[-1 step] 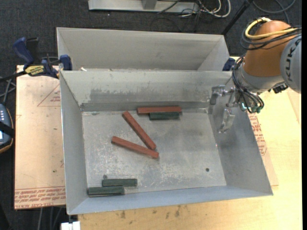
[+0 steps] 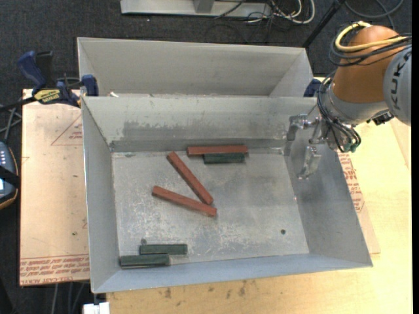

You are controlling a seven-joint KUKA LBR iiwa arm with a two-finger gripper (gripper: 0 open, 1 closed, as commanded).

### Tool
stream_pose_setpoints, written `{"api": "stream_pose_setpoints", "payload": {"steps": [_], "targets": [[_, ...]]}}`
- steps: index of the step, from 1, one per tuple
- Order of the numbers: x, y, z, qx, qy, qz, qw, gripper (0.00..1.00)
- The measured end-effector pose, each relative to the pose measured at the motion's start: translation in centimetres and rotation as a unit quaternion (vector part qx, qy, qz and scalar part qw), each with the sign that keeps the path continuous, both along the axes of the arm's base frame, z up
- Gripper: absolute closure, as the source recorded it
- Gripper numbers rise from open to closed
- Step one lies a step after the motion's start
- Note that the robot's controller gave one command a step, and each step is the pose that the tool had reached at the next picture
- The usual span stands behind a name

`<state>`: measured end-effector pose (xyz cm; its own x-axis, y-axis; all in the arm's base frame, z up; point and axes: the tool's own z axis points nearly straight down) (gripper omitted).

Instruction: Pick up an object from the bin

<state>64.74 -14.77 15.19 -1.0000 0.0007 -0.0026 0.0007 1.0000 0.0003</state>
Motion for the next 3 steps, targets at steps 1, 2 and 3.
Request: {"api": "stream_pose_setpoints", "payload": {"steps": [1, 2, 3], "targets": [[-3.2, 0.7, -2.8, -0.001, -0.0043, 0.05, 0.9988, 0.0], [-7.5, 1.5, -6.5, 0.0, 0.0011, 0.148, 0.9889, 0.0], [-8.6, 5.6, -6.5, 0.0, 0.0016, 0.076, 0.9971, 0.0]]}}
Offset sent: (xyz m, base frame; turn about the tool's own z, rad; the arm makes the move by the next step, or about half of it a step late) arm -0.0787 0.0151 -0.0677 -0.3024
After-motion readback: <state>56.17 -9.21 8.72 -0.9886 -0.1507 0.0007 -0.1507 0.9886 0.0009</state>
